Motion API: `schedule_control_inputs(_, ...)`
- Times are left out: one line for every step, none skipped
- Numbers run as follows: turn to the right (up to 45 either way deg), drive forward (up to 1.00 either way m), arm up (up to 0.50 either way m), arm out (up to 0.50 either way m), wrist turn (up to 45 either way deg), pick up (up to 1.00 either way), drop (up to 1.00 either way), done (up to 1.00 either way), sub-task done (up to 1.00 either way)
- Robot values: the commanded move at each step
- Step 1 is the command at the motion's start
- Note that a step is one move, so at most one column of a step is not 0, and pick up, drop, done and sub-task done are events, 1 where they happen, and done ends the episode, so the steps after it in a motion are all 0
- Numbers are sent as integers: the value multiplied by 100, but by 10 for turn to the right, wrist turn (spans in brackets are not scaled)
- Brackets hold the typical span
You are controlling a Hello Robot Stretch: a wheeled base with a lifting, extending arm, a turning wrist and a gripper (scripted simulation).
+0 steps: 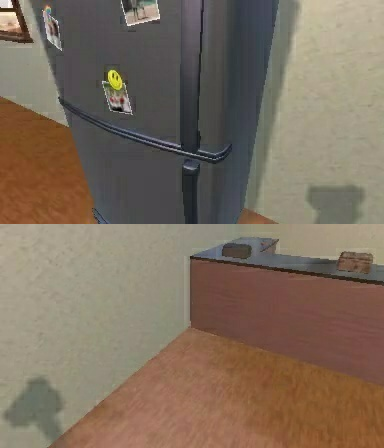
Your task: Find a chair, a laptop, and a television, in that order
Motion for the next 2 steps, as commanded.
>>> schedule_control_inputs(-450,0,0,0,0,0,0,0,0)
schedule_control_inputs(-120,0,0,0,0,0,0,0,0)
